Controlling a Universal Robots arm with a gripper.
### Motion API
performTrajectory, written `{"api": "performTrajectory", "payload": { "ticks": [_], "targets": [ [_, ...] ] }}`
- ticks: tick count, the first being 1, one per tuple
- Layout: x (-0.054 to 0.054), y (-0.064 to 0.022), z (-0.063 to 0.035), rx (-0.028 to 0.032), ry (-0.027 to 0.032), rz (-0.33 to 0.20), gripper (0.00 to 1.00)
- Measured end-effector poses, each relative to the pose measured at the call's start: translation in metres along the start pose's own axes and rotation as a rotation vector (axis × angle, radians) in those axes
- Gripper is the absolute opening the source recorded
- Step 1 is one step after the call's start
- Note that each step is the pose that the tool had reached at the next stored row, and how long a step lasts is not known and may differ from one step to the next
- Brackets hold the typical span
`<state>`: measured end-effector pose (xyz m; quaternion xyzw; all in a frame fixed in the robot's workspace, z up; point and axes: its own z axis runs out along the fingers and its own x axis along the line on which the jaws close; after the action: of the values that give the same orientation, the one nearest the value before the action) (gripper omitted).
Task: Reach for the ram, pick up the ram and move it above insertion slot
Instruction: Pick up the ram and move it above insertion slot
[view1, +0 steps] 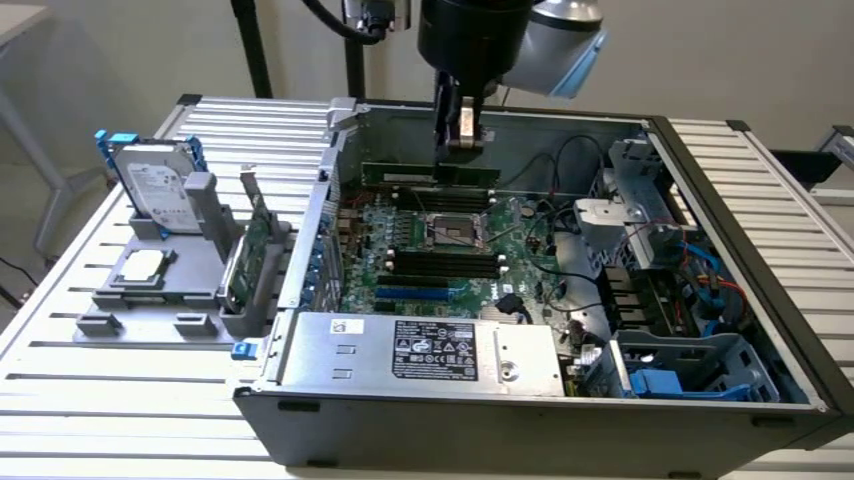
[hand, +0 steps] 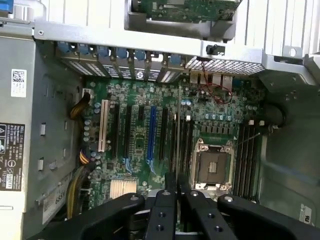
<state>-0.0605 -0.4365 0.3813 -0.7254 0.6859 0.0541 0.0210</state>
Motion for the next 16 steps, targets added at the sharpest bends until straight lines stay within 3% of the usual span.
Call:
{"api": "performTrajectory", "payload": {
  "ticks": [9, 16],
  "targets": [
    [-0.027, -0.0128, 0.0023, -0.0003, 0.0065, 0.000, 0.13],
    [-0.038, -0.0231, 0.0031, 0.0024, 0.0138, 0.008, 0.13]
  ]
}}
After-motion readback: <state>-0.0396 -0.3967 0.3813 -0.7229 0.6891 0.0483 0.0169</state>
